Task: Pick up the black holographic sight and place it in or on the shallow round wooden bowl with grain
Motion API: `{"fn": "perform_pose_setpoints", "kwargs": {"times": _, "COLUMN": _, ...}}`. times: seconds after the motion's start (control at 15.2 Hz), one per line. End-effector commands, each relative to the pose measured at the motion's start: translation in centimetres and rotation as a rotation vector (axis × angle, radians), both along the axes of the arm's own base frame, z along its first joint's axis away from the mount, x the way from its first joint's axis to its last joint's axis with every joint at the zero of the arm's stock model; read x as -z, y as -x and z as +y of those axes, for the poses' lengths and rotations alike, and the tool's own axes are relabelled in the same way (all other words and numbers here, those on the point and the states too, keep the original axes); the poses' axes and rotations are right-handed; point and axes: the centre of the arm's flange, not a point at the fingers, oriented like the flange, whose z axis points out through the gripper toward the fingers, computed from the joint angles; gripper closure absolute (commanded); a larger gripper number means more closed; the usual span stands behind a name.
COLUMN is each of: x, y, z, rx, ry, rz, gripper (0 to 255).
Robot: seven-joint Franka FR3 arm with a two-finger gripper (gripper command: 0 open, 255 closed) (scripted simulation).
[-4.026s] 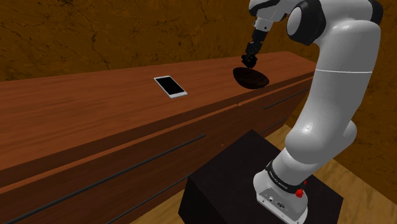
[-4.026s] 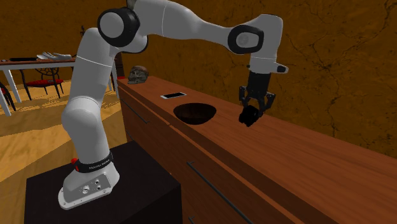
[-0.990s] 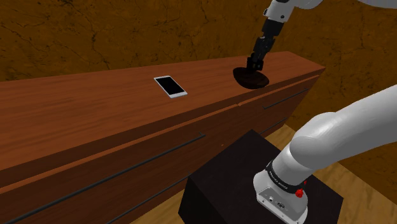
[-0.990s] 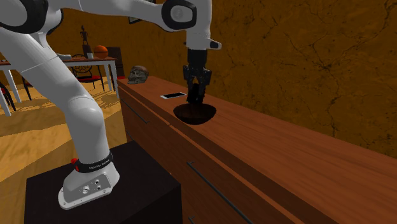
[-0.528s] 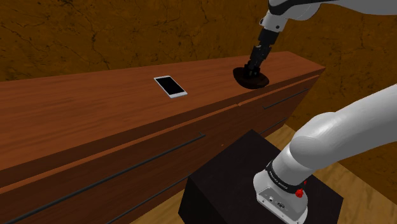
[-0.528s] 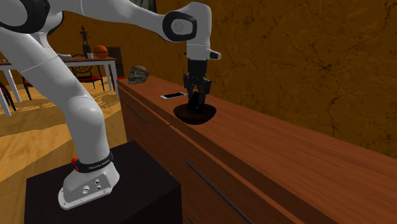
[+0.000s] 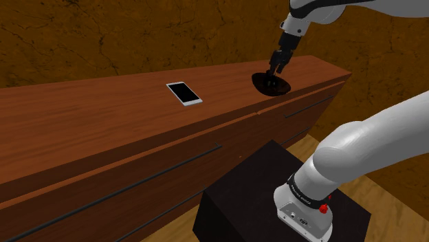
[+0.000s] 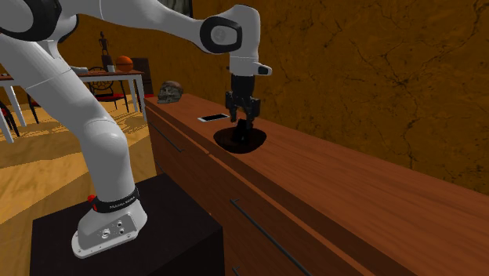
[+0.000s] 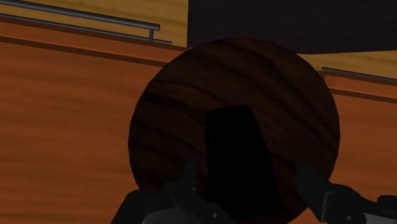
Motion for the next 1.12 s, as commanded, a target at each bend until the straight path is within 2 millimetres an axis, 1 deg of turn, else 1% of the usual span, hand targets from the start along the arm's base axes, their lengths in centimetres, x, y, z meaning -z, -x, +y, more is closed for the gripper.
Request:
{"fn": "perform_pose_setpoints", "kwargs": {"times": 0.0, "x": 0.0, "y": 0.0, "z": 0.0, "rx": 0.000, "ry": 0.000, "rz": 0.000, "gripper": 0}}
{"fn": "perform_pose_setpoints", "kwargs": {"times": 0.26, "x": 0.0, "y": 0.0, "z": 0.0, "rx": 0.000, "ry": 0.000, "rz": 0.000, "gripper": 0}}
{"fn": "perform_pose_setpoints", "kwargs": {"times": 0.46, "x": -4.0, "y": 0.0, "z": -0.3, "rx": 0.000, "ry": 0.000, "rz": 0.000, "gripper": 0}}
{"fn": "perform_pose_setpoints", "kwargs": {"times": 0.53, "x": -5.0, "y": -0.1, "z": -0.3, "rx": 0.000, "ry": 0.000, "rz": 0.000, "gripper": 0}}
{"fn": "perform_pose_setpoints", "kwargs": {"times": 1.06, "x": -5.0, "y": -0.1, "z": -0.3, "rx": 0.000, "ry": 0.000, "rz": 0.000, "gripper": 0}}
